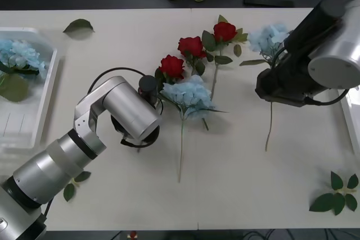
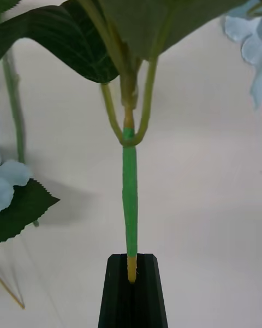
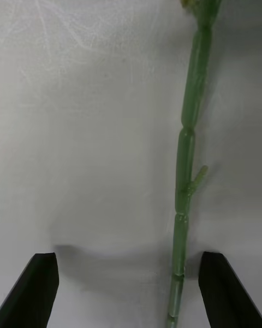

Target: Place the red flowers into the right box and the blue flowers into the left box. If a person shows an open palm, hand one flower to the person first, then continue sorting.

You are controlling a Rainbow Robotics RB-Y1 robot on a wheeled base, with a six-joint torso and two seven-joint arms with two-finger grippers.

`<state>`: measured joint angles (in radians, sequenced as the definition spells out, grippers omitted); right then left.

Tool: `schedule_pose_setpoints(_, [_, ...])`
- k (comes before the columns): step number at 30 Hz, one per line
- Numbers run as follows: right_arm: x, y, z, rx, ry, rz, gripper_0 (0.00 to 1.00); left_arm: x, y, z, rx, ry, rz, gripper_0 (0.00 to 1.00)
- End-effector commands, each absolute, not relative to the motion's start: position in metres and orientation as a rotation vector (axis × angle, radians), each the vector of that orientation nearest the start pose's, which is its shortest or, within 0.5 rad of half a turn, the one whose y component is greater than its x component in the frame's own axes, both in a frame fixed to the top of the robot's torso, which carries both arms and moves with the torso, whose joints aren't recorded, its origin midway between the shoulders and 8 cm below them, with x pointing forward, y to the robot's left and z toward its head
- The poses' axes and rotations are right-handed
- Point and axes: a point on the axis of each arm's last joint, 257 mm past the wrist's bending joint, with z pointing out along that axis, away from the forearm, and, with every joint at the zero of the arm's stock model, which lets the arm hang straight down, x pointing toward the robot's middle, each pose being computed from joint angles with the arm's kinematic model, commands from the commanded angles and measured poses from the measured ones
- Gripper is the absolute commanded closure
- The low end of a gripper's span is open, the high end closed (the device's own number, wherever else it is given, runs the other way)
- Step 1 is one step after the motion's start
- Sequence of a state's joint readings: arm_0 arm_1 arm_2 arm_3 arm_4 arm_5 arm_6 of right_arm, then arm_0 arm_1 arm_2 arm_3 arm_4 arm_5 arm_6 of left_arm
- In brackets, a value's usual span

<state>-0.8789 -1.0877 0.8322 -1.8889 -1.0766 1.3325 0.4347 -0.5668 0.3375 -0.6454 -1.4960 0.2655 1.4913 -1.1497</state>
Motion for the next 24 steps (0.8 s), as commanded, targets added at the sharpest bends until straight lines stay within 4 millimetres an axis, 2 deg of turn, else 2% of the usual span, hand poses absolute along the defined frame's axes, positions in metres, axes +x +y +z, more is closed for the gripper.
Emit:
schedule_pose_setpoints(1, [0.466,-0.215,-0.175,0.150,2.696,0.162,1.00,0.477,0.123,-0.342,0.494,2.668,0.228,0.51])
schedule_pose_setpoints(4, [0.466,-0.222,-0.176,0.143,2.699,0.130,1.00,0.477,0.123,-0.342,0.494,2.668,0.228,0.68])
schedule_pose_setpoints(5, [0.468,-0.225,-0.178,0.146,2.699,0.120,1.00,0.477,0.123,-0.342,0.494,2.668,0.228,0.81])
schedule_pose_setpoints(6, [0.468,-0.226,-0.180,0.148,2.700,0.113,1.00,0.477,0.123,-0.342,0.494,2.668,0.228,0.87])
schedule_pose_setpoints(7, [0.469,-0.230,-0.182,0.151,2.699,0.100,1.00,0.477,0.123,-0.342,0.494,2.668,0.228,1.00])
schedule_pose_setpoints(12, [0.471,-0.243,-0.199,0.132,2.705,0.028,1.00,0.477,0.123,-0.342,0.494,2.668,0.228,1.00])
schedule_pose_setpoints(14, [0.474,-0.246,-0.213,0.107,2.697,-0.008,1.00,0.477,0.123,-0.342,0.494,2.668,0.228,1.00])
schedule_pose_setpoints(18, [0.478,-0.250,-0.236,0.105,2.694,-0.039,1.00,0.477,0.123,-0.342,0.494,2.668,0.228,1.00])
schedule_pose_setpoints(24, [0.485,-0.252,-0.256,0.112,2.684,-0.054,1.00,0.477,0.123,-0.342,0.494,2.668,0.228,1.00])
